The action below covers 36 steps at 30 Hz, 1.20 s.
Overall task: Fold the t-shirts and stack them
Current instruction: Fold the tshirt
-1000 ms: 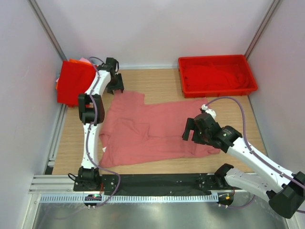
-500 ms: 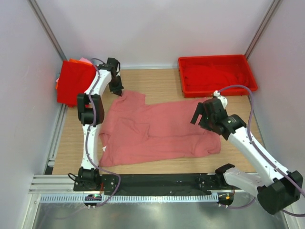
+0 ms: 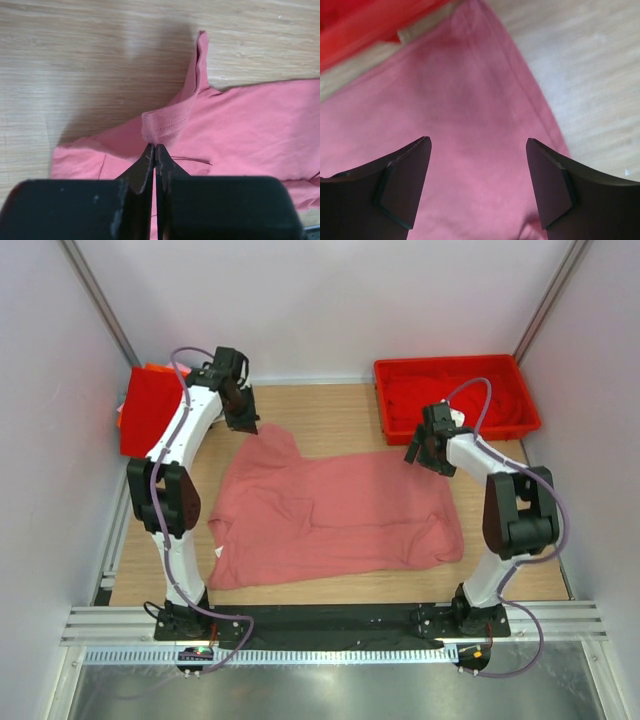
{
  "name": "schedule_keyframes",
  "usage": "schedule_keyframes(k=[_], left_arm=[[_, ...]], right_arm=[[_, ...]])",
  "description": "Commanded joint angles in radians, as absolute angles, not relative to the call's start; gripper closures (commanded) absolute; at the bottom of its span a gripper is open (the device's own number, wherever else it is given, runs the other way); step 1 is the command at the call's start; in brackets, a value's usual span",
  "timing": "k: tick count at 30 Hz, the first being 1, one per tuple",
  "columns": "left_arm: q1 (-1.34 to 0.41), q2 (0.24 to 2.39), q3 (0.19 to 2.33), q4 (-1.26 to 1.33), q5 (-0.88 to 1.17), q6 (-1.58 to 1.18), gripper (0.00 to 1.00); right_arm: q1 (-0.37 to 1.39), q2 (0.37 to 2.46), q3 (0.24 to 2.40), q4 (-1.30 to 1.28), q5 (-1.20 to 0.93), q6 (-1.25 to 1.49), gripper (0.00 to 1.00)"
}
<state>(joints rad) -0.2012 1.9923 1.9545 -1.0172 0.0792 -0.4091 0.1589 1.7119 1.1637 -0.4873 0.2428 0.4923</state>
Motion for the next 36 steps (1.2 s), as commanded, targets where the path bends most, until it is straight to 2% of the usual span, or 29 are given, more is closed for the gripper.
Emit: schedule_keyframes(k=[1,4,11,22,27,29,30,36], left_arm=[[-0.199,1.977,1.914,-0.985,0.112,-0.411,1.0],[-0.199,1.965,1.895,-0.966,0.121,-0.41,1.0],[-0.199,1.957,1.885,-0.968,0.12,-0.403,1.0],[-0.19,1.965,1.887,-0.969,0.138,-0.408,1.0],[-0.189,1.971,1.887,-0.969,0.138,-0.408,1.0],[-0.189,1.97,1.887,-0.971,0.132,-0.405,1.0],[-0.189,1.962,1.884,-0.971,0.126,-0.403,1.0],[-0.199,1.922,1.899,-0.986,0.083,-0.379,1.0]], right_arm=[[0.131,1.811,1.285,-0.376,0.319,0.39,0.19],[0.114,1.87,1.301,-0.286,0.301,0.362,0.22],[0.075,2.019,1.407,-0.278,0.341,0.308,0.27],[0.04,2.086,1.43,-0.221,0.268,0.287,0.47],[0.035,2.098,1.437,-0.241,0.265,0.27,0.83],[0.035,2.092,1.431,-0.25,0.268,0.267,0.9],[0.035,2.086,1.428,-0.264,0.271,0.267,0.96],[0.037,1.974,1.408,-0.337,0.288,0.258,0.98]])
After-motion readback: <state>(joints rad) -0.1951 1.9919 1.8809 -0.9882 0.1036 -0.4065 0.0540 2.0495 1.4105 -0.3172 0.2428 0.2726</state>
